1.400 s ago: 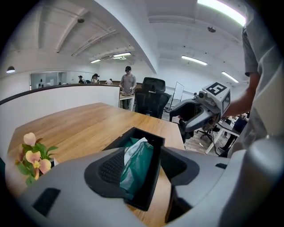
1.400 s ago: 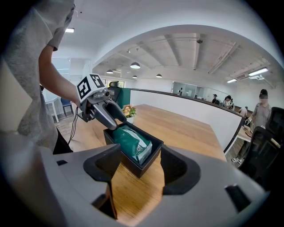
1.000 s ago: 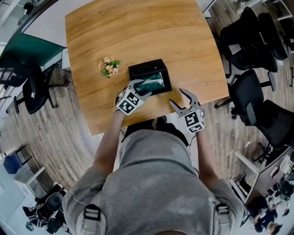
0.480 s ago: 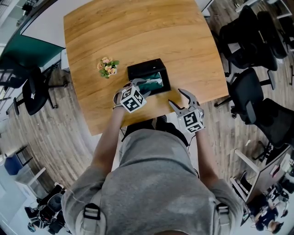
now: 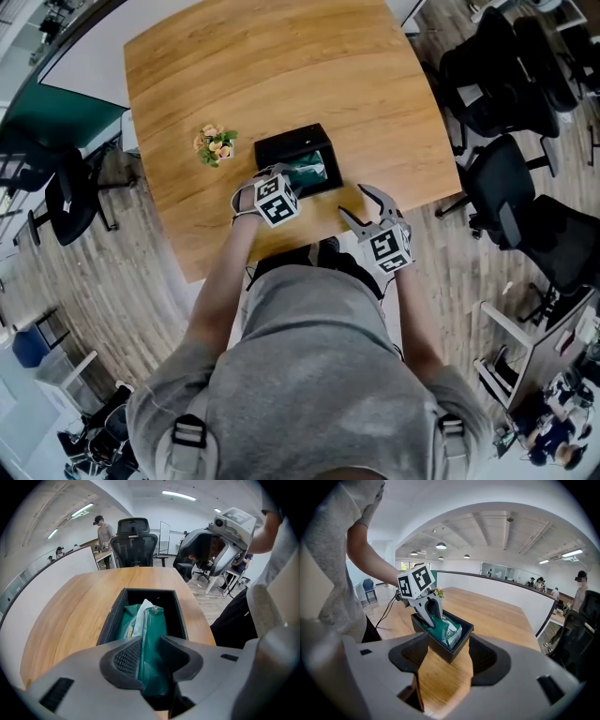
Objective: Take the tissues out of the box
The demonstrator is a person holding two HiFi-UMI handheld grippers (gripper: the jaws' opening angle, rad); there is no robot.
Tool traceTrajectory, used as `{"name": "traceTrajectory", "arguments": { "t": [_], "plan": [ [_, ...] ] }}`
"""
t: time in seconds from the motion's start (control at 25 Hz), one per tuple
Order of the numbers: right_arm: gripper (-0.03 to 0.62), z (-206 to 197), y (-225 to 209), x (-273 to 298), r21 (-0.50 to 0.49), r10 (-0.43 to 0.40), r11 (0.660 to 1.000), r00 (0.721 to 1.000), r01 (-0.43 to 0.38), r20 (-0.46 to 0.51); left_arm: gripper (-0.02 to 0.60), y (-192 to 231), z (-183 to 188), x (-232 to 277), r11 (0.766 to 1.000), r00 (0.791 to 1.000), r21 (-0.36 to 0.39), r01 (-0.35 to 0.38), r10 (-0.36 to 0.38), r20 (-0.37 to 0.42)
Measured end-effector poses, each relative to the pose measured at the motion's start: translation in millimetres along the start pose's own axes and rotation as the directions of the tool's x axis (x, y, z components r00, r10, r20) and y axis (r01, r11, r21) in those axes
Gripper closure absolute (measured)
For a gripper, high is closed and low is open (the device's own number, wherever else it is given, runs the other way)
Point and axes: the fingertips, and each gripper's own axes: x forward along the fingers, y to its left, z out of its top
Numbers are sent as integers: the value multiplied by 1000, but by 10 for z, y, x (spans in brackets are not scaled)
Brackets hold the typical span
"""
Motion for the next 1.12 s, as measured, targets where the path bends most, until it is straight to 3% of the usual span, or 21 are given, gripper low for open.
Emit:
{"name": "traceTrajectory", "arguments": {
  "t": [0.12,0.44,1.12],
  "plan": [
    [315,47,8,-11,4,-2,1000,1000,1,8,446,4,-1,-1,1000,1000,-3,2,-2,-14],
    [319,105,-18,-39,9,-24,1000,1000,23,17,549,-59,-13,-25,1000,1000,4,5,-4,-21],
    [326,203,-65,-93,-11,-22,1000,999,23,38,563,-27,89,-205,994,994,-37,-101,102,40]
  ]
}}
